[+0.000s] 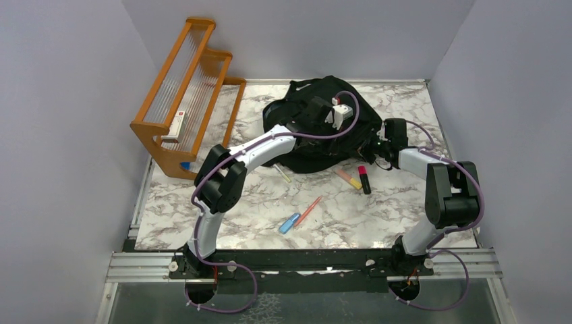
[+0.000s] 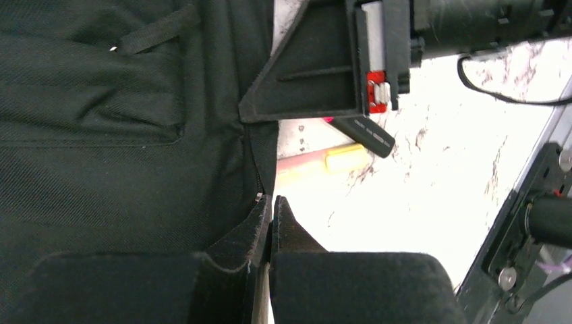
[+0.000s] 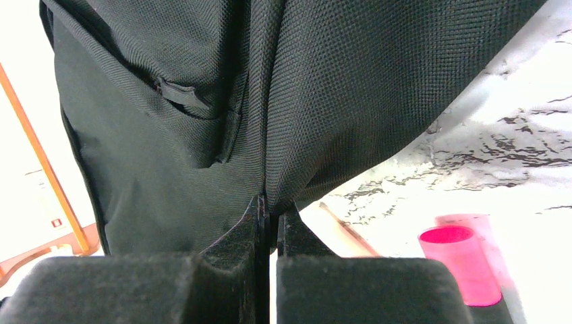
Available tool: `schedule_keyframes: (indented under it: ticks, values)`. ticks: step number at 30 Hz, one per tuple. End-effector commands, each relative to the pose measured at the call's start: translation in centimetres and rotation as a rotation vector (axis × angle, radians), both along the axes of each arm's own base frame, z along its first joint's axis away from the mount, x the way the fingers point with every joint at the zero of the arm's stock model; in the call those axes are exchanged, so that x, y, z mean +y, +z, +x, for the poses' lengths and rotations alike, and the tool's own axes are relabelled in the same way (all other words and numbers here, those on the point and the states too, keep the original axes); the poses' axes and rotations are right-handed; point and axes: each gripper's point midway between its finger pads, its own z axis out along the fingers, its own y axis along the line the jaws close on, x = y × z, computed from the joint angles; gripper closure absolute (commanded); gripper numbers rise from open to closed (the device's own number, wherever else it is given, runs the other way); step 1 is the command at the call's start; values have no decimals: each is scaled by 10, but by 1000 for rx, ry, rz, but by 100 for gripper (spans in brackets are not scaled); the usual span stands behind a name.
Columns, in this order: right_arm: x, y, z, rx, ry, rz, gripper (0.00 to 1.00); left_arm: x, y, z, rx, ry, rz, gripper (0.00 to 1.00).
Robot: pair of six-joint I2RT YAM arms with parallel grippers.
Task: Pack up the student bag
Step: Zip the student bag at the center of the board.
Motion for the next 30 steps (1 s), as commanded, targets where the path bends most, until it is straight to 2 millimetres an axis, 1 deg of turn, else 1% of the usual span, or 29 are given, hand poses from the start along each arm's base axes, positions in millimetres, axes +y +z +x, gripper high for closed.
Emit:
schedule_keyframes:
  ticks: [1, 4, 6, 11, 18, 19, 21, 30]
  values:
    - [-16, 2, 15, -41, -46, -25, 99, 0, 34, -32, -25, -183, -58, 100]
    - [-18, 1, 16, -39, -50, -23, 99, 1, 32, -41, -13, -235, -51, 100]
    - [-18, 2, 16, -42, -52, -24, 99, 7, 30, -43, -12, -243, -29, 100]
    - [-22, 2, 18, -42, -61, -25, 99, 25, 30, -38, -49, -226, 19, 100]
    - [-22, 2, 20, -46, -55, -27, 99, 51, 35, -19, -81, -127, 55, 100]
    - [-28, 2, 21, -45, -70, -29, 99, 55, 36, -16, -81, -111, 59, 100]
    - [-32, 1, 22, -43, -79, -33, 99, 65, 37, -11, -82, -82, 64, 100]
    - [-37, 0, 23, -43, -85, -40, 99, 125, 44, 26, -91, 92, 66, 100]
